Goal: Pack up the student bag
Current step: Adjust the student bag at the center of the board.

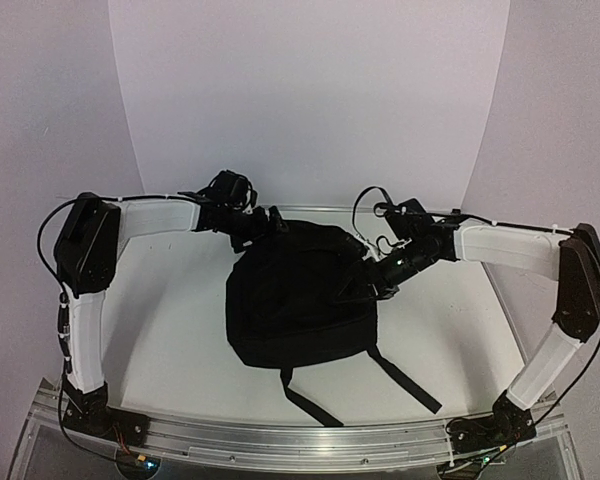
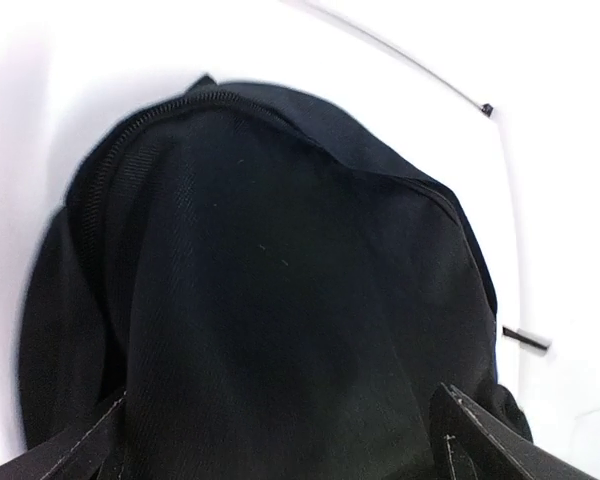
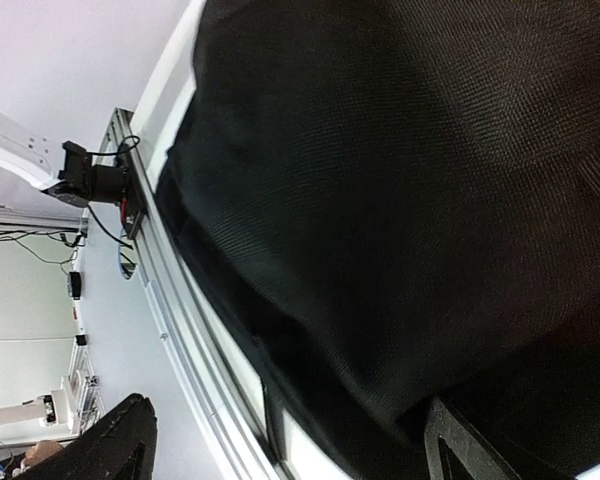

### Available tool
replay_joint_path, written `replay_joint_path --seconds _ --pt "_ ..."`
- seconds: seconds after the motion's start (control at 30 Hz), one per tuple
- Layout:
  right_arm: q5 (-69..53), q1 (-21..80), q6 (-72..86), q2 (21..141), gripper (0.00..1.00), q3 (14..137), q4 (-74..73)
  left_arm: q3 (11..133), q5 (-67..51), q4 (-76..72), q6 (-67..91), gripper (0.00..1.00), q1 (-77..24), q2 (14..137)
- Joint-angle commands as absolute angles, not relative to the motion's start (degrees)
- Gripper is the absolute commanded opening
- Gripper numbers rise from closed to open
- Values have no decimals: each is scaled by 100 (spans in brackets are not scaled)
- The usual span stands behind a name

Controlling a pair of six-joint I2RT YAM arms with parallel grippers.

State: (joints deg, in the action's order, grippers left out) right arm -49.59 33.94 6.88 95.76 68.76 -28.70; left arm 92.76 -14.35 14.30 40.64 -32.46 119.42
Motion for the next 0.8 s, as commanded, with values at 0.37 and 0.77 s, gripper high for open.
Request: replay_joint_path --seconds 0.37,0.77 --pt "-4350 2263 576 10119 89 7582 -3330 6110 -1463 1057 4624 99 -3252 9083" --pt "-5693 2905 792 10345 80 6849 -2983 6216 -2659 -416 4493 98 -3261 10325"
